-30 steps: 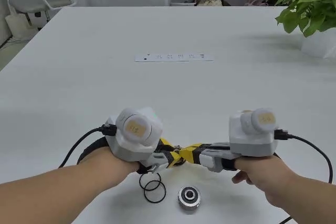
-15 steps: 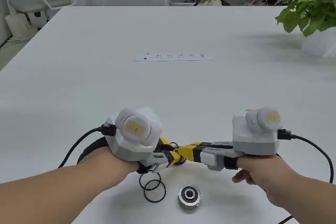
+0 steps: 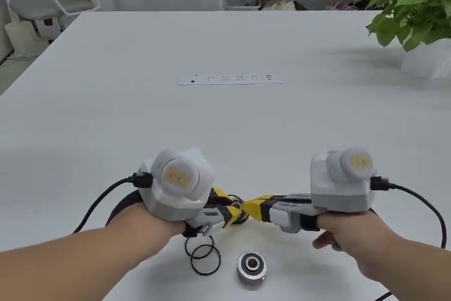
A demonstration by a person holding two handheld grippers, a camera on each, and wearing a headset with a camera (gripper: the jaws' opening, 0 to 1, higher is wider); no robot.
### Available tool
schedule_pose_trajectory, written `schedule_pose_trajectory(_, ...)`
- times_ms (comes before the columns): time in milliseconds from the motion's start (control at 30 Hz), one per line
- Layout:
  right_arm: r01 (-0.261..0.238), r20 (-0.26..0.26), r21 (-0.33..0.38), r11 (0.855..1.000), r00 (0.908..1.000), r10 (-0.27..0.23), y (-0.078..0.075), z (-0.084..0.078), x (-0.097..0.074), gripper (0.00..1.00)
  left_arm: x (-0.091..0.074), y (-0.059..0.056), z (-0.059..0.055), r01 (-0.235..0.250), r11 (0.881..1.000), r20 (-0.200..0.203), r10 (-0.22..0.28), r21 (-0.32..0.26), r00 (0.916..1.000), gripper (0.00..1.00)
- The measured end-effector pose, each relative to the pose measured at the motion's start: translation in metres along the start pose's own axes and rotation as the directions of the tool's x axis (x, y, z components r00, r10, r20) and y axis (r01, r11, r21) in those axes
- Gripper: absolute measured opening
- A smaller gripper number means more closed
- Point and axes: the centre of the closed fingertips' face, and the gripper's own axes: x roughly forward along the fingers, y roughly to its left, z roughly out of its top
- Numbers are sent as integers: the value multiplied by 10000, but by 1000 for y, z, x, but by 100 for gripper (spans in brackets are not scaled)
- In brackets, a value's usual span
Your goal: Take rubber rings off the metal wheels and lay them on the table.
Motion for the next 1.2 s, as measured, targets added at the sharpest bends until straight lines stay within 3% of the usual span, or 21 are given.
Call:
schedule_pose_trajectory(400, -115, 197, 222, 9997, 9997, 110, 1, 4, -2, 0, -12, -8, -4, 395, 9992, -133, -395, -8, 9991, 16)
schedule_pose_trajectory(733, -325, 466, 357, 9988, 9984, 308, 5, 10, -4, 0, -30, -15, 3, 695, 9975, 347, -698, 91, 9970, 29)
schedule_pose_trajectory(1200, -688, 524, 257, 9973, 9964, 673, 18, 16, -4, 0, -69, -9, 17, 565, 9976, 1162, -515, -399, 9919, 40)
